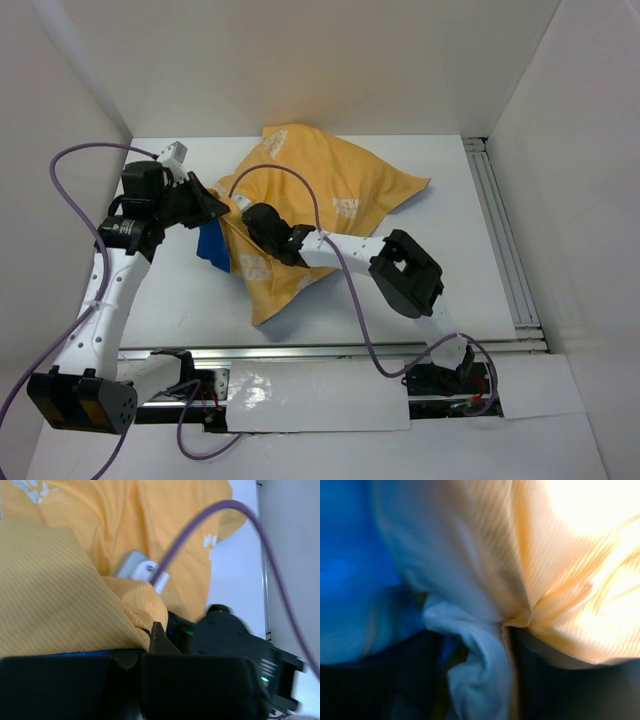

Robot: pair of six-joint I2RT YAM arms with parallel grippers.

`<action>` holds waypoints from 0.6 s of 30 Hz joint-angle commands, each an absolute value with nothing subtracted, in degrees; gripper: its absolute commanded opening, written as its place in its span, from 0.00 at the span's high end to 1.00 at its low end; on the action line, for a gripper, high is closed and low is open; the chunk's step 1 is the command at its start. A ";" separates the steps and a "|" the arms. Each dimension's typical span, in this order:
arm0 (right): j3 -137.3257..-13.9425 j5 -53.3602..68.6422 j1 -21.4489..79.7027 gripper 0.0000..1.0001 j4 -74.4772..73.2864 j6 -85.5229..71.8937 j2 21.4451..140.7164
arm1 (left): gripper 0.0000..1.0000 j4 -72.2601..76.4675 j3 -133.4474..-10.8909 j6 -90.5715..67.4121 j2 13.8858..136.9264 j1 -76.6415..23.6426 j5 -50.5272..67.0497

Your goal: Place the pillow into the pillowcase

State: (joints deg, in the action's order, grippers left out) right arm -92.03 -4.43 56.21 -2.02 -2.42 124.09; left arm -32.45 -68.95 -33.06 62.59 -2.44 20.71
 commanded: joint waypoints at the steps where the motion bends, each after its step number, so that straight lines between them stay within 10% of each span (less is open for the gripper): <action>1: -90.00 -1.14 55.63 0.26 -10.72 -0.35 117.19 | 1.00 -25.66 -67.34 -34.10 62.31 -2.29 17.94; 18: -86.22 -8.79 55.11 0.13 -17.57 -5.27 101.08 | 1.00 -29.79 -55.81 -35.41 61.96 -3.96 10.21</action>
State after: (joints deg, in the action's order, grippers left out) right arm -85.86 -8.82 55.44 -17.43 -3.68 108.60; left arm -28.05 -56.88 -35.09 60.80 -4.45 19.03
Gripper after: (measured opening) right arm 0.865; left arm 0.032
